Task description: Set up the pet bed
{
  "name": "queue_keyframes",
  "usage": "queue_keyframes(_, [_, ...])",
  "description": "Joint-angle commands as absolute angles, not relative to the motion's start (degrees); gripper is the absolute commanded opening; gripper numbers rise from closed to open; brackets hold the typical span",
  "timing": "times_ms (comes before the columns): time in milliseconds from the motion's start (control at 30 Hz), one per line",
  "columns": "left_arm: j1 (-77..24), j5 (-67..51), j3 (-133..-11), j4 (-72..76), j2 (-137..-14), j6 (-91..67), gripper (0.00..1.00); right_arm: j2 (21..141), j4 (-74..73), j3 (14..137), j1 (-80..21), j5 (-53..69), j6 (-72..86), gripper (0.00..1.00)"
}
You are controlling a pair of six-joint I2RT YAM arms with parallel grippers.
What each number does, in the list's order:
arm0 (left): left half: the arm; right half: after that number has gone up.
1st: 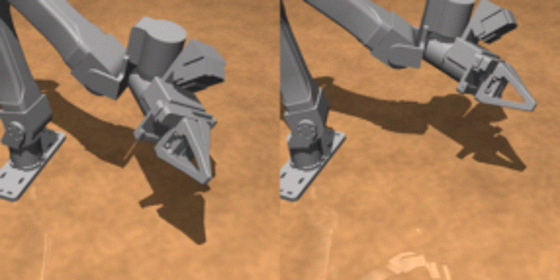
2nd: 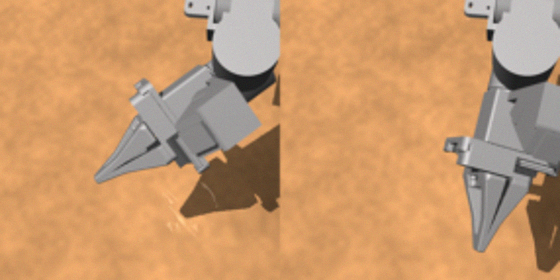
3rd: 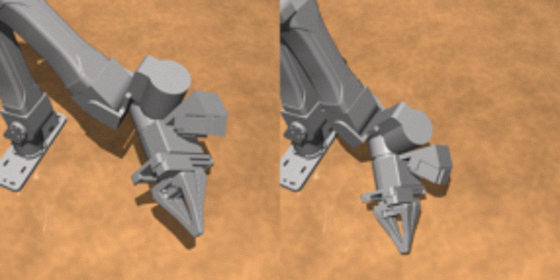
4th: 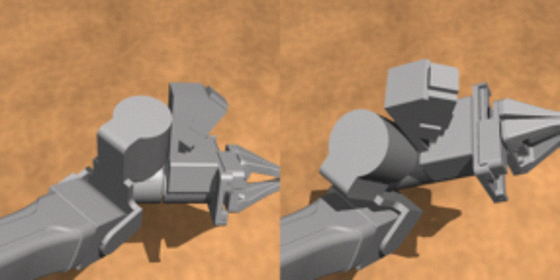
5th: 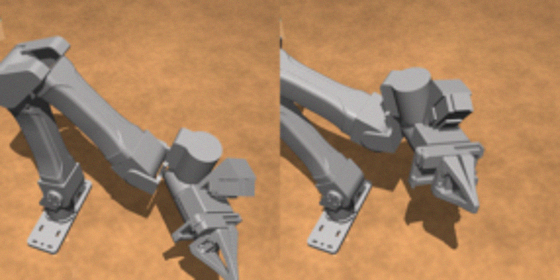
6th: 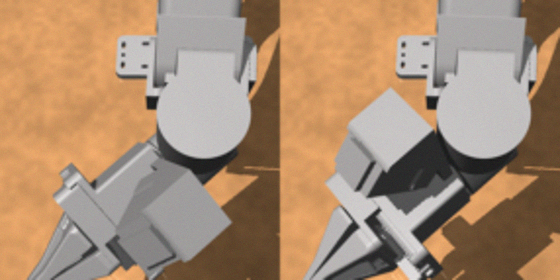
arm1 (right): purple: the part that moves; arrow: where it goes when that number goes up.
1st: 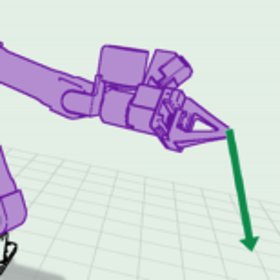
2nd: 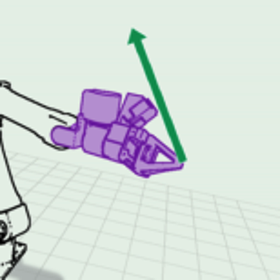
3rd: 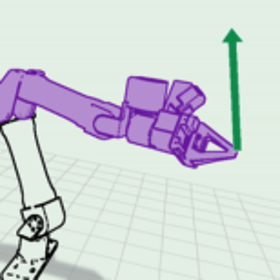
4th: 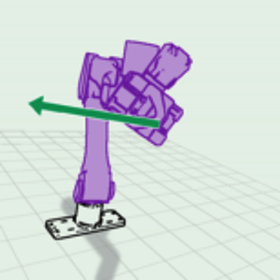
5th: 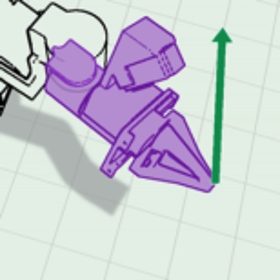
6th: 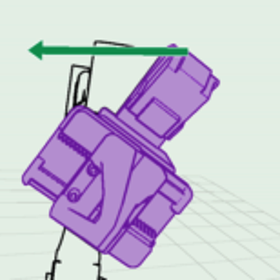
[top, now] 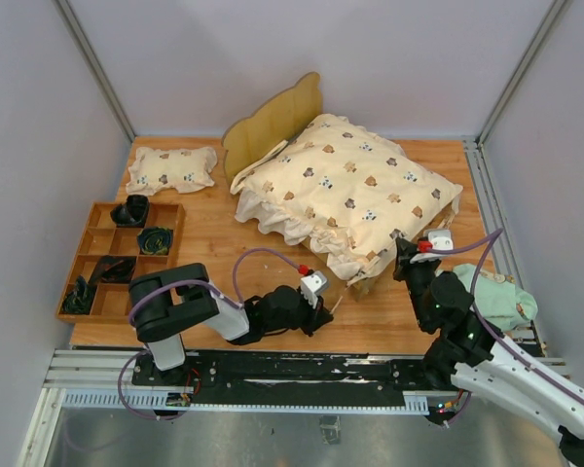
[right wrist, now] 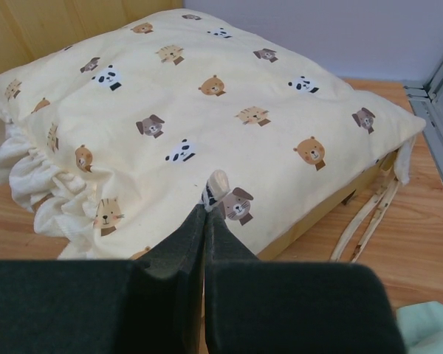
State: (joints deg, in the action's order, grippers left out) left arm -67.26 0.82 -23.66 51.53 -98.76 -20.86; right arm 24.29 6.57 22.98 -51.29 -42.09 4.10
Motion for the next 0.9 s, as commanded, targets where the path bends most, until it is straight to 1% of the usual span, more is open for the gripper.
queue_keyframes(0, [-68.3,0.5,-22.9,53.9,-104.7,-22.8,0.0,23.2,10.3,24.9,-49.7,-43.8,2.6,0.0])
queue_keyframes(133, [-68.4,0.7,-19.9,62.6,-107.9,-24.3,0.0,22.7,11.6,27.6,-47.6,-45.1,-1.1,0.0])
queue_keyframes(200, [-68.4,-1.2,-21.1,62.1,-109.4,-23.1,0.0,24.3,11.3,30.0,-46.0,-44.4,-2.4,0.0])
queue_keyframes(300, [-68.3,-0.1,-22.1,61.3,-111.4,-23.0,0.0,27.3,9.8,32.4,-44.1,-43.6,-2.8,0.0])
queue_keyframes(467, [-68.4,1.2,-18.4,61.2,-111.9,-24.5,0.0,29.8,10.8,33.7,-40.1,-41.6,-4.1,0.0])
queue_keyframes(600, [-69.0,2.4,-14.2,60.1,-109.4,-25.8,0.0,33.1,8.4,36.7,-34.7,-33.8,-2.0,0.0])
queue_keyframes(700, [-70.0,4.7,-12.9,57.1,-106.7,-26.4,0.0,34.7,5.9,36.1,-34.2,-30.3,1.1,0.0])
queue_keyframes(867, [-70.4,4.6,-9.6,56.9,-99.1,-28.6,0.0,34.4,3.3,32.7,-34.1,-31.1,4.2,0.0])
